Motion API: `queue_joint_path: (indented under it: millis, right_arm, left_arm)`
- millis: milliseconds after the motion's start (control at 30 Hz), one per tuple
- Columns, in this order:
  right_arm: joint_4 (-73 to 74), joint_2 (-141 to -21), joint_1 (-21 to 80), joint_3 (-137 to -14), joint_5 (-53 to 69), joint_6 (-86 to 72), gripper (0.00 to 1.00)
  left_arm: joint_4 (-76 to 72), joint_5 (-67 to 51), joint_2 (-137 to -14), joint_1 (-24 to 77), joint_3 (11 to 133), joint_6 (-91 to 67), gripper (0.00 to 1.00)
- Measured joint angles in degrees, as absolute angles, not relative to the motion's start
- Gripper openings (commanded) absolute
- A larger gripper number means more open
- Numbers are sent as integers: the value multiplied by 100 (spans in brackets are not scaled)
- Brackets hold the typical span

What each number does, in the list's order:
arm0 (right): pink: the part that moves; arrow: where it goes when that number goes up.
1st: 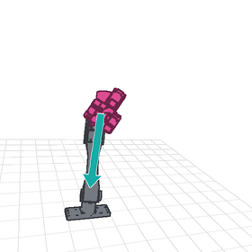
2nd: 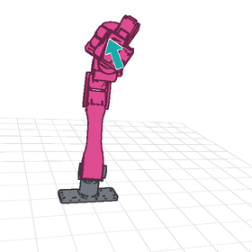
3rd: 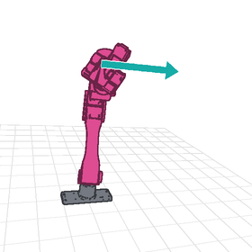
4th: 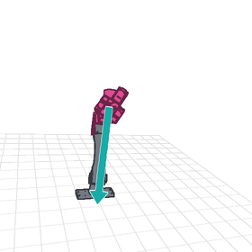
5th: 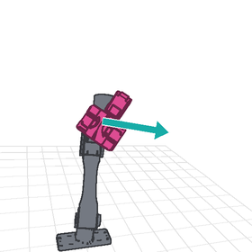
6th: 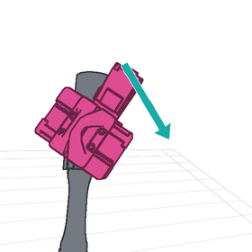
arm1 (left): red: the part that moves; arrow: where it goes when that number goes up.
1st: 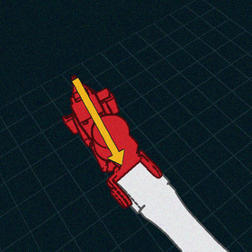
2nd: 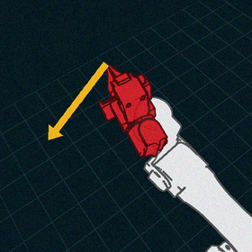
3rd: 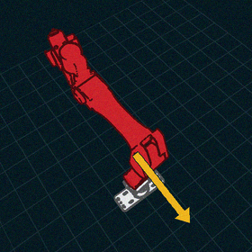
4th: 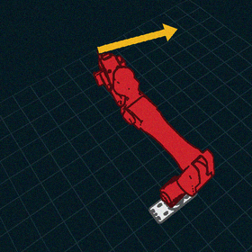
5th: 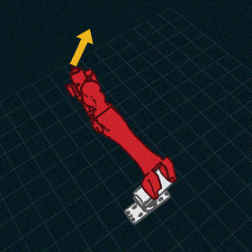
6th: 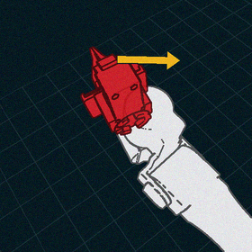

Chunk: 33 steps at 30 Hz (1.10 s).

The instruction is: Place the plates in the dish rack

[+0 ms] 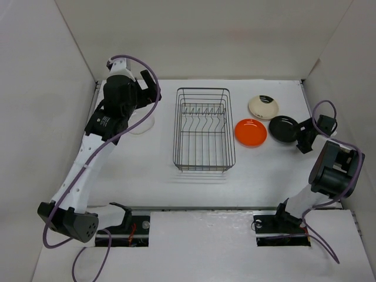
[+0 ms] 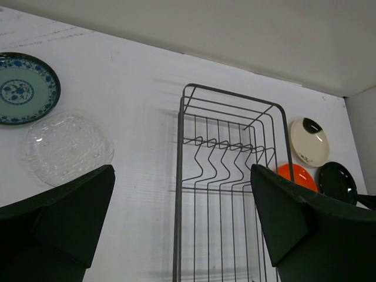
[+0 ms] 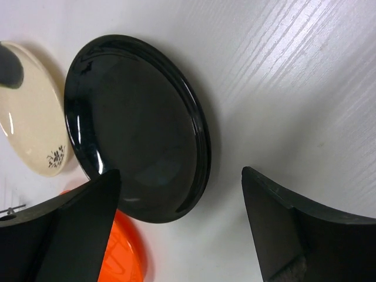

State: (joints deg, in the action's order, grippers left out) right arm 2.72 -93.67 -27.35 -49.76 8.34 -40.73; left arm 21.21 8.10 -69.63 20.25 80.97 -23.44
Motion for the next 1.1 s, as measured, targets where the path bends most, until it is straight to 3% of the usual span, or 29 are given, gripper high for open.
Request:
queue_joint_path:
  millis: [300,533,700,1033,1067,1100]
  right_arm:
    - [113,-9668,-2735,-5057,799,-4071,63]
    - [178,-9988,-2740,-5411,799,-4042,60]
    - [405,-10165,-2740,-5655,762,-3988,49]
    - [1039,-10322,-2740,-6058,598,-3863,48]
    - [1103,-10339,-2740,-6099,596,-3841,39]
    - [1160,-10357,-2740,-6143,589,-3800,39]
  left_arm:
    - [2018,462,-6969,1942,8097,-2309,100]
    - [1962,412,-6969,1844,8097,-2276,100]
    - [1951,414,-6969,1815,8097,-2274,100]
    - [1955,532,-6969,1804,8097,-2231,100]
    - [1955,534,-6969,1791,8097,-2226,100]
    - [1955,541,-6969,1787,8097,-2217,100]
